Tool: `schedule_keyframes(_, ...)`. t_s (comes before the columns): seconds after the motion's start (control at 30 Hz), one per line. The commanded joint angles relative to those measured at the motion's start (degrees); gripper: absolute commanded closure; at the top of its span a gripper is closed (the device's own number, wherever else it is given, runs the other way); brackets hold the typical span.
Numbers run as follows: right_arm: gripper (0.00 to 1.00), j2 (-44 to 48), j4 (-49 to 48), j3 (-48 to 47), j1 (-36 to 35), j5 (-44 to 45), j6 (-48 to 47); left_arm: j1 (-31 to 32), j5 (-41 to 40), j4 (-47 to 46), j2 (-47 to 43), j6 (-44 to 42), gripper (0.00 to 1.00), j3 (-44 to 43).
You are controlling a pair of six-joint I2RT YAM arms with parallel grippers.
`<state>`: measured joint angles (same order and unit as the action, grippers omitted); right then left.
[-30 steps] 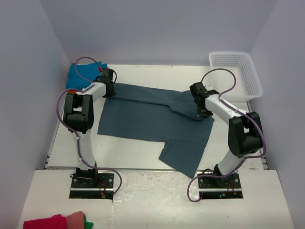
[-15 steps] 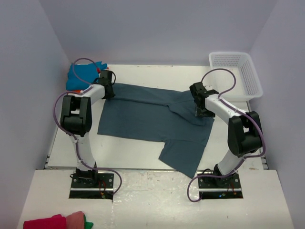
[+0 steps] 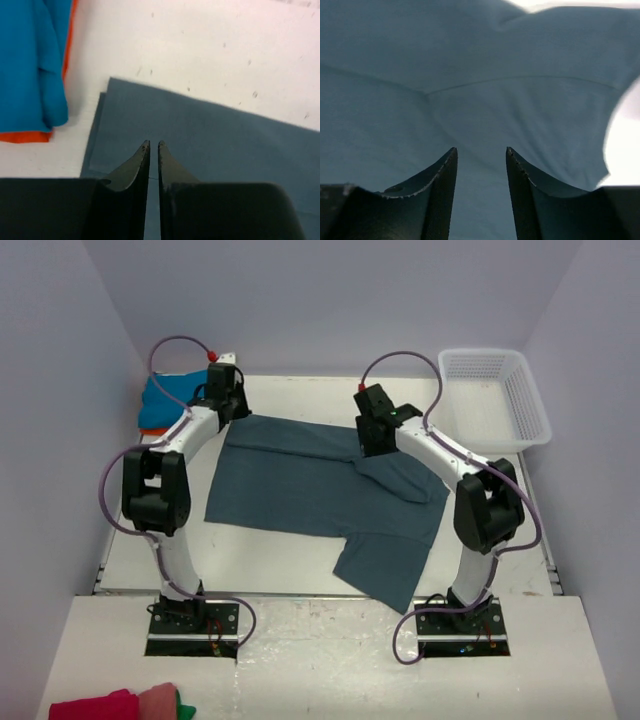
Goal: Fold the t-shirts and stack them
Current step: Fold the flattened tshirt in 1/3 of the way
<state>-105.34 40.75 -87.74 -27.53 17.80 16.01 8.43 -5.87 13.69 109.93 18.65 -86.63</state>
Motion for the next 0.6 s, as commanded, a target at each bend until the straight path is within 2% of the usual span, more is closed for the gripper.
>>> schedule_keyframes(0.0,0.53,-3.0,0.5,-2.0,-1.8,-4.8,-2.9,0.3,3.1,0.3,3.4,-0.5,0.88,0.2)
schedule_keyframes(0.3,0.52,-5.3,0.4,1.9,-1.8,-2.4,-4.6,0.3,9.9,-3.8,9.3,-1.2,0.87,-0.5)
schedule_keyframes(0.57,0.52,-4.5,2.7,4.9,-2.4,0.2,-4.8,0.3,11.6,-5.6,12.1,-0.4,0.86,-0.5)
